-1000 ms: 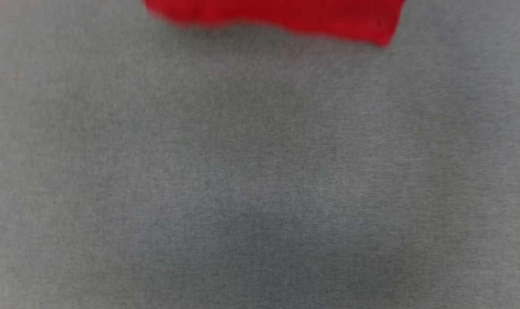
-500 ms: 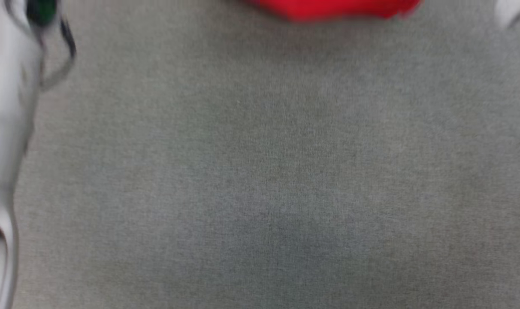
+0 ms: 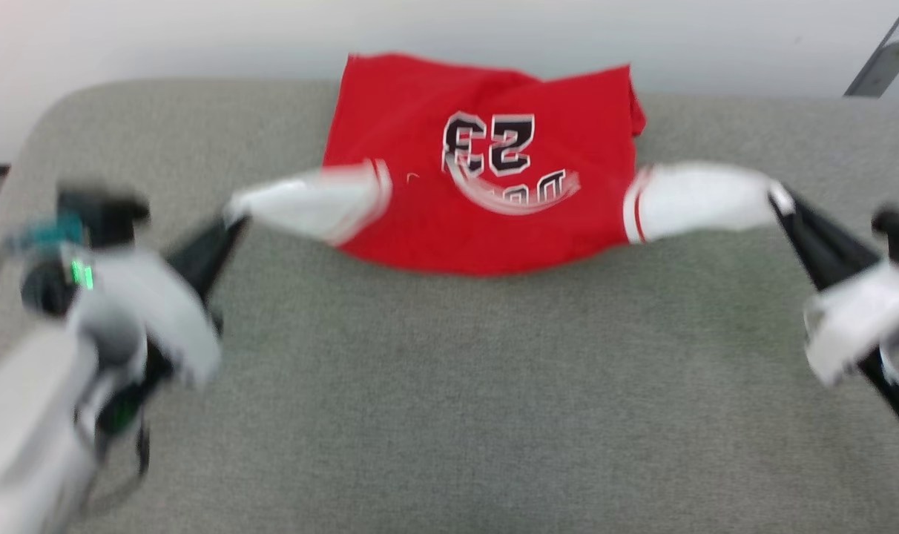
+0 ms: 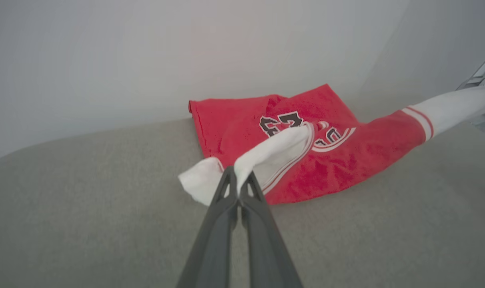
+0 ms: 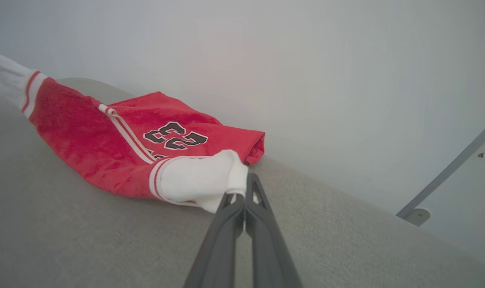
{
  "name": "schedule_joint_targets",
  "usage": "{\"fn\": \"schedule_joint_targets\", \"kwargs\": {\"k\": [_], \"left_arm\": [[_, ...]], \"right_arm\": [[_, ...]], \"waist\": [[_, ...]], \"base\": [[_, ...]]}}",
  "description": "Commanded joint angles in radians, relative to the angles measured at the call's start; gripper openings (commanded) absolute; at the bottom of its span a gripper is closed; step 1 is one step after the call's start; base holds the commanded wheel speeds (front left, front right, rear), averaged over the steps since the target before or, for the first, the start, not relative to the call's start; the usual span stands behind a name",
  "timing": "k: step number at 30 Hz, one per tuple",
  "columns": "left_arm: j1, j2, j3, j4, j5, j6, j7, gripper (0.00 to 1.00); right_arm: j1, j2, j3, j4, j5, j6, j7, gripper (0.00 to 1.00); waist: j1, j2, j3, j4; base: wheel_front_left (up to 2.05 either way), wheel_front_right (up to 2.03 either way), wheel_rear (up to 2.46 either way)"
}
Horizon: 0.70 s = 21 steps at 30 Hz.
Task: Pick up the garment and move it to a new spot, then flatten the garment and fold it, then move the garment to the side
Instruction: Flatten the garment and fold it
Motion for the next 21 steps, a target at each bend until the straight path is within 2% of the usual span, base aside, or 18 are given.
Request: {"fn": "schedule_joint_targets", "kwargs": {"k": [1, 5, 7, 10, 13, 16, 21], "left_arm": [[0.08, 0.037, -0.006, -0.071, -0.017, 0.001, -0.009, 0.0], [0.283, 0.152, -0.027, -0.212, -0.056, 0.004, -0.001, 0.0], [0.371, 0.202, -0.041, -0.268, -0.069, 0.019, 0.008, 0.0], [0.473, 0.258, -0.047, -0.315, -0.086, 0.065, 0.002, 0.0], [0.542, 0.284, -0.051, -0.319, -0.101, 0.117, 0.006, 0.0], [0.582, 0.299, -0.044, -0.292, -0.106, 0.164, -0.009, 0.0], [0.614, 0.3, -0.041, -0.263, -0.106, 0.204, -0.027, 0.0]], "right_arm": [[0.067, -0.027, -0.012, -0.042, -0.003, -0.002, -0.01, 0.0], [0.235, -0.094, -0.016, -0.156, -0.027, -0.002, -0.003, 0.0], [0.31, -0.132, -0.014, -0.206, -0.043, -0.002, -0.003, 0.0], [0.408, -0.182, 0.002, -0.264, -0.071, -0.002, 0.007, 0.0], [0.486, -0.21, -0.017, -0.273, -0.088, -0.002, 0.016, 0.0], [0.543, -0.208, -0.024, -0.268, -0.095, -0.002, 0.023, 0.0], [0.601, -0.202, -0.024, -0.245, -0.06, -0.002, 0.04, 0.0]], "waist": [[0.0, 0.0, -0.052, -0.02], [0.0, 0.0, -0.058, -0.029], [0.0, 0.0, -0.056, -0.03], [0.0, 0.0, -0.047, -0.03], [0.0, 0.0, -0.039, -0.029], [0.0, 0.0, -0.034, -0.029], [0.0, 0.0, -0.028, -0.027]], "base": [[0.0, 0.0, 0.0], [0.0, 0.0, 0.0], [0.0, 0.0, 0.0], [0.0, 0.0, 0.0], [0.0, 0.0, 0.0], [0.0, 0.0, 0.0], [0.0, 0.0, 0.0]]}}
